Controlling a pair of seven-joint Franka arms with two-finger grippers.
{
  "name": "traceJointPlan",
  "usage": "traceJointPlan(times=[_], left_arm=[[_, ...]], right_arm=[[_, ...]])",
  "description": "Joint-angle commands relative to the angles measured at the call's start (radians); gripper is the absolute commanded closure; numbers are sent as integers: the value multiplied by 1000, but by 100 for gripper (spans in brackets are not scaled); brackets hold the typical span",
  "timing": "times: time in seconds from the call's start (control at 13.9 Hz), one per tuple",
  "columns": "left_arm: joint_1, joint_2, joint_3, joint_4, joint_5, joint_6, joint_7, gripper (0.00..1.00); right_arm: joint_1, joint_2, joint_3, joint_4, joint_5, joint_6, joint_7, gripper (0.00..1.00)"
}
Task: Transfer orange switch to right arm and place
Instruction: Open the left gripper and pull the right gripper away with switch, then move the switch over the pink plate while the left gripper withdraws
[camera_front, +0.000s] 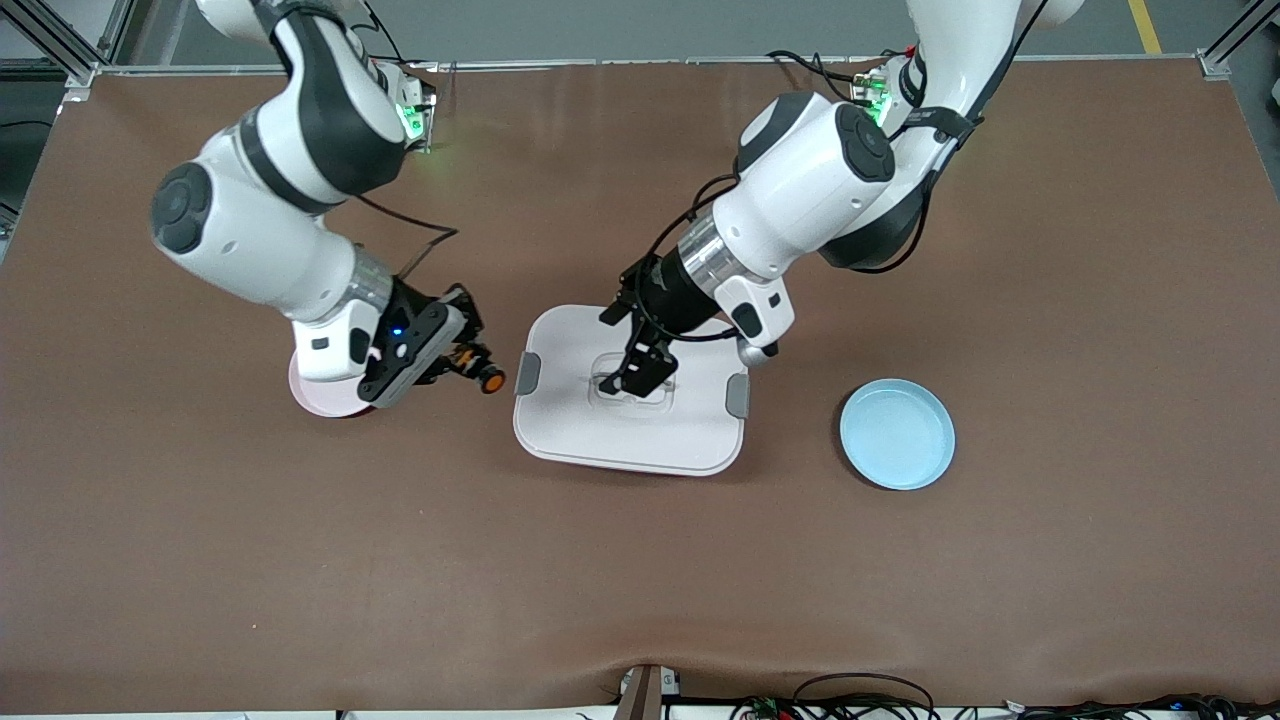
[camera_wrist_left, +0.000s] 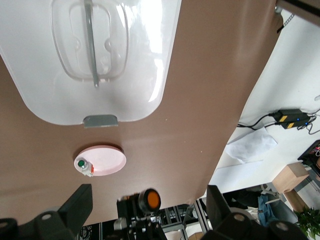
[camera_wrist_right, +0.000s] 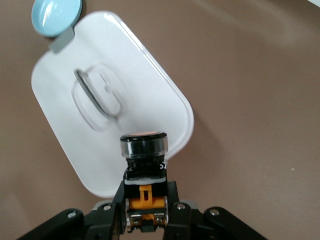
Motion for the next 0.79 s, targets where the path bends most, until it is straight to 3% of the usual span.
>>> traceJointPlan(times=[0.0,0.14,0.43,0.72], left_arm=[[35,-76,-1,-120,18,-1,31,0],[55,-102,-1,-178,18,-23,106,0],[111,-147,-1,-242,18,-130,281,0],[170,-198,1,-308,102,-204,507,0]], right_arm=[[-78,1,14,11,-116,-67,-187,100],[-112,1,14,0,-190,-92,-278,100],[-167,-2,14,-90,-252,-61,-379,100],[-227,-30,14,-259,-281,96,-537,100]])
